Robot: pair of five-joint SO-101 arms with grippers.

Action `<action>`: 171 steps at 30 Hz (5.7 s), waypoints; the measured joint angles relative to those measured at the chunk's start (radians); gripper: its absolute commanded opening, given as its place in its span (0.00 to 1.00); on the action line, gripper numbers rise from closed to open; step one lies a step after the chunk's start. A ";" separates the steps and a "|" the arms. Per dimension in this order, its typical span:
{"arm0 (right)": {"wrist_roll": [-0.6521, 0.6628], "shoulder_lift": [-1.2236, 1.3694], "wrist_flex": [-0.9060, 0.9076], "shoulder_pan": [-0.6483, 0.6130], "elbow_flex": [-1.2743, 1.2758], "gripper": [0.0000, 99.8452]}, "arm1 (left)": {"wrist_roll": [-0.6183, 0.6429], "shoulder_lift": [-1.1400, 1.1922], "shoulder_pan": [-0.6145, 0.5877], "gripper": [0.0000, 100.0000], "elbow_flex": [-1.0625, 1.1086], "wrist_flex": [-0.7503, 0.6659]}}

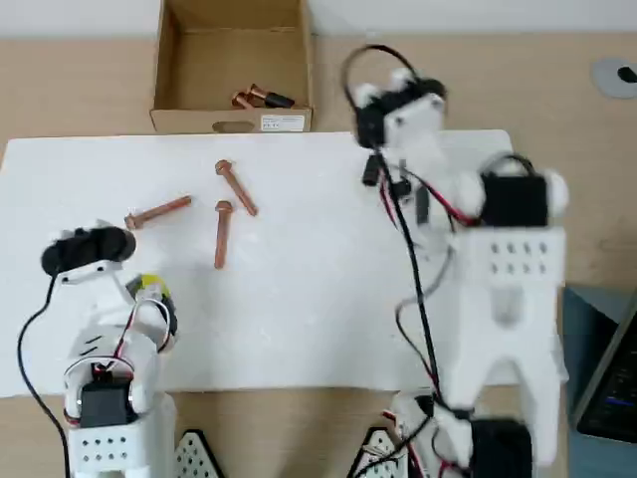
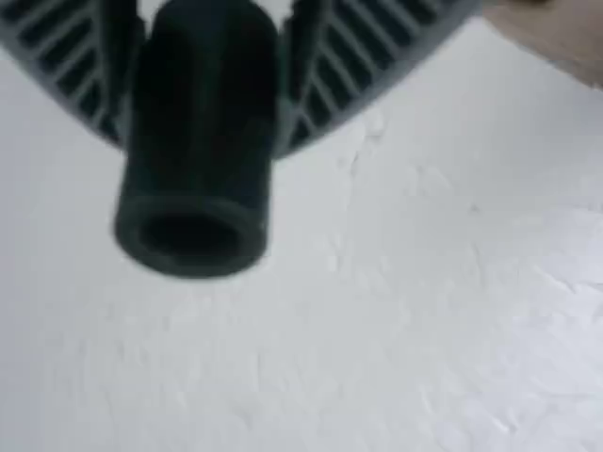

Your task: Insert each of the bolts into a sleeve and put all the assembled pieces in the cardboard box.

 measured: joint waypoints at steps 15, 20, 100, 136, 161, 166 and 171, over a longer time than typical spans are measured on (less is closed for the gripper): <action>-0.133 -0.387 -0.121 0.169 0.402 0.01 | 0.000 0.428 0.028 0.01 -0.502 0.158; -0.133 -0.445 -0.147 0.184 0.499 0.01 | 0.000 0.713 0.137 0.01 -0.707 0.210; -0.133 -0.542 -0.152 0.336 0.577 0.01 | -0.183 2.558 0.265 0.01 -2.122 0.606; -0.133 -1.171 -0.419 0.336 0.985 0.01 | -0.074 1.390 0.305 0.01 -1.162 0.222; -0.351 -1.335 -0.674 -0.233 1.313 0.01 | -0.074 0.493 0.307 0.01 -0.319 -0.256; -0.382 -1.335 -0.677 -0.353 1.333 0.01 | -0.074 0.302 0.365 0.01 -0.285 -0.259; -0.385 -1.335 -0.694 -0.454 1.379 0.01 | -0.052 0.115 0.428 0.01 -0.195 -0.264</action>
